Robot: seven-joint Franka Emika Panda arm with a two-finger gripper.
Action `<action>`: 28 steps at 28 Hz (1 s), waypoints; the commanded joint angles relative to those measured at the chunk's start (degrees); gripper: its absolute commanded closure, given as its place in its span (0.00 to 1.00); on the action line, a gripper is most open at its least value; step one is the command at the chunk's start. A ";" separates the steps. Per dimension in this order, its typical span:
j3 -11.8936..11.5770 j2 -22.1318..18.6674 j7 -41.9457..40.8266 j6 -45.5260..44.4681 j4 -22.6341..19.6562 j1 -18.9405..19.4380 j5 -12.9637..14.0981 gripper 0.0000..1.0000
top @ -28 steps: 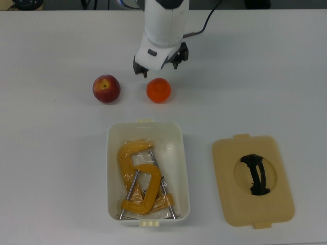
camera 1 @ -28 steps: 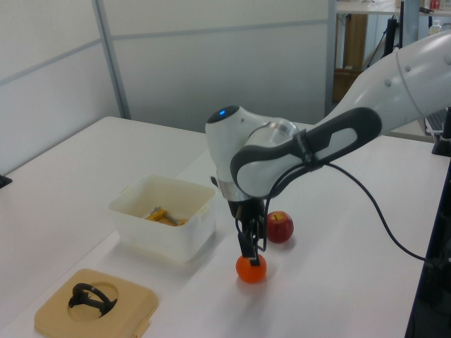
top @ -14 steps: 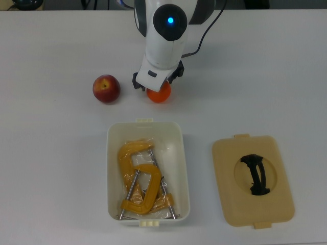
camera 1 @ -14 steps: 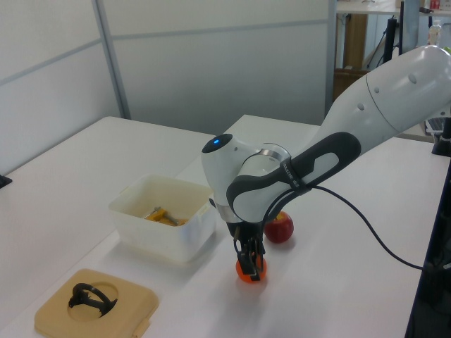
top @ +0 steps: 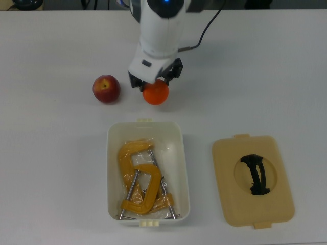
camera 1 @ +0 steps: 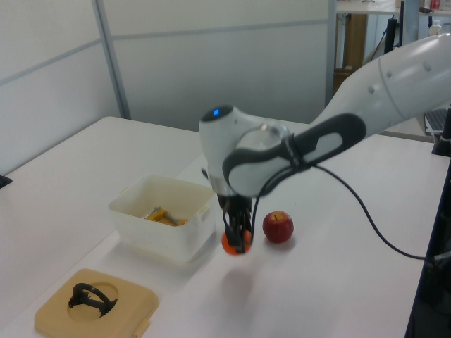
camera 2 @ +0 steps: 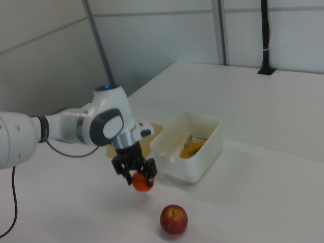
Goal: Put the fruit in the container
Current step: 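Carry the orange over the white container and lower it inside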
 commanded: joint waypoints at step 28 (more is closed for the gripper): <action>-1.09 7.34 11.01 17.38 14.84 -1.97 -2.61 0.00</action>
